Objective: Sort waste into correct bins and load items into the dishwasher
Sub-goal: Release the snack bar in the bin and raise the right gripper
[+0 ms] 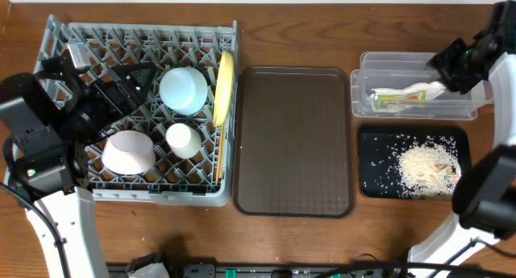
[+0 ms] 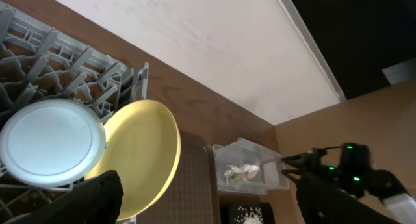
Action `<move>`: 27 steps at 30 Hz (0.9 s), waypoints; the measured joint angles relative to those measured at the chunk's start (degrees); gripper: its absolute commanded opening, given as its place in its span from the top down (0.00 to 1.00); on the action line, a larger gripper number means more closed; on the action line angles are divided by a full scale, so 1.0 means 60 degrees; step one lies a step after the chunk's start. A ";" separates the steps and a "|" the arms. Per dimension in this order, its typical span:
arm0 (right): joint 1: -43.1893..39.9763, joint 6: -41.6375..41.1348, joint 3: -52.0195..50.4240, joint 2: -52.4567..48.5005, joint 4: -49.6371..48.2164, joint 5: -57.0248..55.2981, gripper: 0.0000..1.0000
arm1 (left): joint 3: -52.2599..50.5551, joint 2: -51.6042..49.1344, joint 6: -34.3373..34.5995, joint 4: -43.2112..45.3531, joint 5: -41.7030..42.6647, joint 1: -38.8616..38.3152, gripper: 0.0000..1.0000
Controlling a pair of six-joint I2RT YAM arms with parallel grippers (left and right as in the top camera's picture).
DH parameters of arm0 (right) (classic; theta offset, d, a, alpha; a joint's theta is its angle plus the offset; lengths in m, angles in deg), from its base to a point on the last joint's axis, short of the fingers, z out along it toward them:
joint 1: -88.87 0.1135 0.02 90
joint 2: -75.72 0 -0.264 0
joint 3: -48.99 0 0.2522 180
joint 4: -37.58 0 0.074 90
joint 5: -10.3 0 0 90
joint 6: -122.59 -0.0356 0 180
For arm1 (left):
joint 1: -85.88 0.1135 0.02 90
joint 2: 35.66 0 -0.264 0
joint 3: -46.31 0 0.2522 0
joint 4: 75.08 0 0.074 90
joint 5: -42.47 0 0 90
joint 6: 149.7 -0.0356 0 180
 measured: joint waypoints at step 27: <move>0.0091 0.4739 0.0004 0.2233 0.0273 0.0474 0.01 | 0.0000 0.0000 0.0000 0.0000 0.0000 0.0000 0.12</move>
